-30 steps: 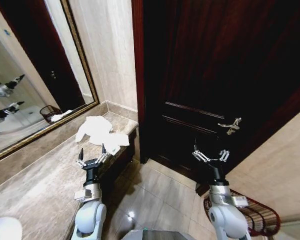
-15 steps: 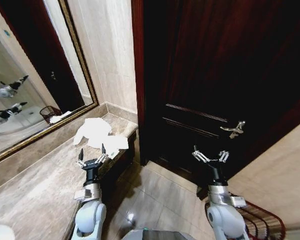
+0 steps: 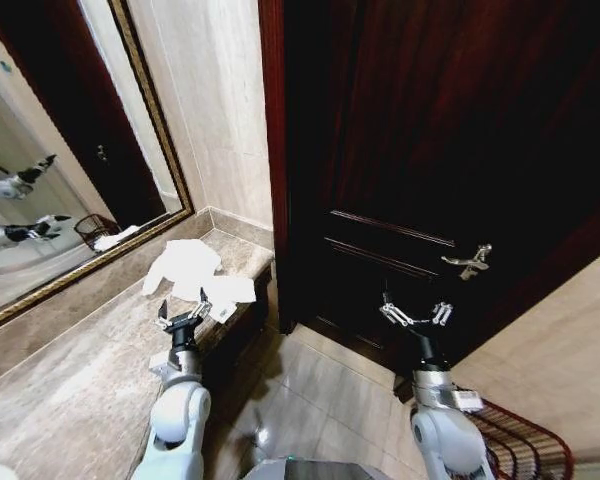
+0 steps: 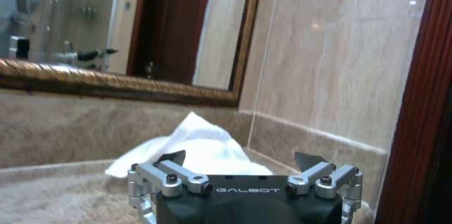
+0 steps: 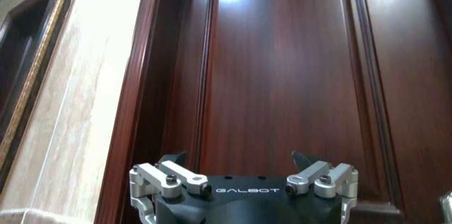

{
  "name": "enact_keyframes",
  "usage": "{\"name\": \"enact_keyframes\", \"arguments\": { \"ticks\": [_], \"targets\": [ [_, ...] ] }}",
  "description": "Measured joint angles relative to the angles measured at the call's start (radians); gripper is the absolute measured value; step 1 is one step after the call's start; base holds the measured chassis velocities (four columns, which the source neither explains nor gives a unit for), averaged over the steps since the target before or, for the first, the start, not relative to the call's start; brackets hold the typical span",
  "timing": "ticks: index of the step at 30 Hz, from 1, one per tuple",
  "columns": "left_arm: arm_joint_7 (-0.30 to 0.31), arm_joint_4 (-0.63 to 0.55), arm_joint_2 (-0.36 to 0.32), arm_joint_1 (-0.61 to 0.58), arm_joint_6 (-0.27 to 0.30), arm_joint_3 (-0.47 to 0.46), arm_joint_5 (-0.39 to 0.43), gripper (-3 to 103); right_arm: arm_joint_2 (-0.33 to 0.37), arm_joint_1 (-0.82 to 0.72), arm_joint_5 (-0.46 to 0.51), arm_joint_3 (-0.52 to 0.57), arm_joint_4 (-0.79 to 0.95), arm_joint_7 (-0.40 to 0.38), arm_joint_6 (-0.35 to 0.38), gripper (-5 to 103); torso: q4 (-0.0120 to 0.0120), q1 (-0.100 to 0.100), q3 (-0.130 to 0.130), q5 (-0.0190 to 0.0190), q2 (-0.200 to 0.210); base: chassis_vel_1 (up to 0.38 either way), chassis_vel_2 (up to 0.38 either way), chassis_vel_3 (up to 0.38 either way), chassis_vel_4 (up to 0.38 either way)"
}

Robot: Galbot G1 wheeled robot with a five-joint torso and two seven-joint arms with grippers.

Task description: Discard the used towel into the hamper.

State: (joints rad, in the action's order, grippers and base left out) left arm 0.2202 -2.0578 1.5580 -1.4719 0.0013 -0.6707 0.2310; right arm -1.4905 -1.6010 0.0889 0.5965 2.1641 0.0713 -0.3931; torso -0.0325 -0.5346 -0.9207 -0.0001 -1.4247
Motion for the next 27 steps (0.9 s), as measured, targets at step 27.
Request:
{"name": "enact_keyframes", "arguments": {
  "ticks": [27],
  "targets": [
    [0.116,0.385,-0.094,0.340,0.016,0.026,0.087,100,-0.016,-0.021,-0.053,0.024,-0.068,-0.022,-0.004,100,0.0000,0.000,0.000,-0.0001,0.000,0.000,0.000,0.000,0.000]
  ]
}}
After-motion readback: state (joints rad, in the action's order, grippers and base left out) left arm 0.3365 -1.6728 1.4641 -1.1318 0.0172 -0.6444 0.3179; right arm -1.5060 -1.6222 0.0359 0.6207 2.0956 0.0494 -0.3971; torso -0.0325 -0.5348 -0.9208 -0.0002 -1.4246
